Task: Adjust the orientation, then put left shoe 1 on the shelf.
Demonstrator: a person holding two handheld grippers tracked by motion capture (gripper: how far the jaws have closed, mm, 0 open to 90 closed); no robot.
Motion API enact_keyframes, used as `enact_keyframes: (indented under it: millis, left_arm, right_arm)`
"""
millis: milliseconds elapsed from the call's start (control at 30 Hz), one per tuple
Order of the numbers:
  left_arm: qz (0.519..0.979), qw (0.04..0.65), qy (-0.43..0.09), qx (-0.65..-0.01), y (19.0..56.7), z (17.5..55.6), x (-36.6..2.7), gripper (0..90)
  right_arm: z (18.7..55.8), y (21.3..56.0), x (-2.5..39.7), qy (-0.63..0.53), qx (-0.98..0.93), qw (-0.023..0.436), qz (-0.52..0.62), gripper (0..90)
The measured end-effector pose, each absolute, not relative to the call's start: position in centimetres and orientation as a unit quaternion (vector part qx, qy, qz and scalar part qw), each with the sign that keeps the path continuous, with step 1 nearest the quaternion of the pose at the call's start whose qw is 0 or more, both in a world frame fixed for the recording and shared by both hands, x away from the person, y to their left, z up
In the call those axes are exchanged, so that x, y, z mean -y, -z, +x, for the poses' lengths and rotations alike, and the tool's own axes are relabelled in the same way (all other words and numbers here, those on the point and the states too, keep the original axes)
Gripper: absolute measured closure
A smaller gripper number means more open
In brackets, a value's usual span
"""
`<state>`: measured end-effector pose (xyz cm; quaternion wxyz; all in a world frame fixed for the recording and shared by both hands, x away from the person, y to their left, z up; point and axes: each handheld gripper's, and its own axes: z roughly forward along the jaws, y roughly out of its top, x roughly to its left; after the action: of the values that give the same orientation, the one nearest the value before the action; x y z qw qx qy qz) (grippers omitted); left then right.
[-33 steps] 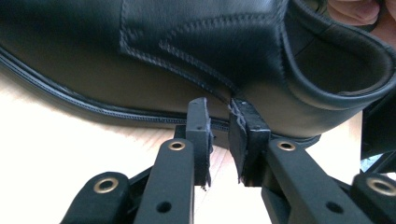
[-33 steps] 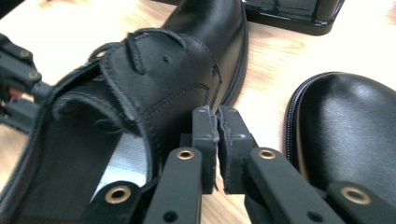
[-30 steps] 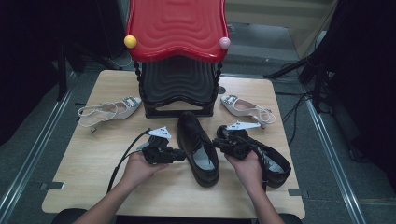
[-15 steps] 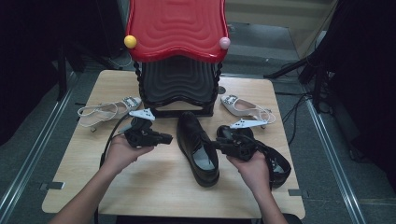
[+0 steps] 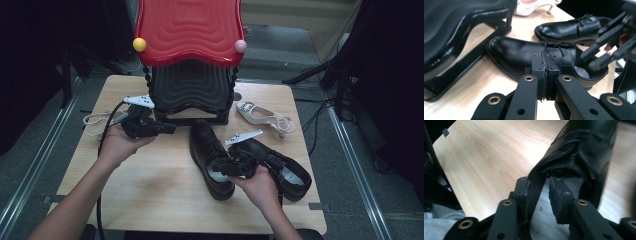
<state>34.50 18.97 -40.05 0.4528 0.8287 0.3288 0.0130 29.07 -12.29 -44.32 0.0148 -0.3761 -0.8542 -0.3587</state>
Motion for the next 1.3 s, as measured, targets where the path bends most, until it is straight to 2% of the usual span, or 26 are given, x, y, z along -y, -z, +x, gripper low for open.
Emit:
enact_keyframes:
  millis: [267,800,1000,1300]
  left_arm:
    - [0.83,0.456,-0.029,-0.32,37.4,35.7,-19.2,90.0]
    - [0.831,0.455,-0.057,-0.316,32.1,38.2,-19.9,90.0]
    - [0.829,0.457,-0.061,-0.316,30.4,39.0,-20.2,89.6]
    - [0.824,0.459,-0.09,-0.32,26.3,40.4,-20.2,88.6]
  right_arm:
    - [29.6,45.4,10.7,0.327,0.862,0.042,-0.386,62.8]
    - [30.7,46.6,8.9,0.296,0.868,0.053,-0.396,60.2]
    - [31.1,47.0,7.9,0.282,0.869,0.06,-0.401,60.8]
    - [32.1,47.9,6.8,0.247,0.883,0.066,-0.395,67.4]
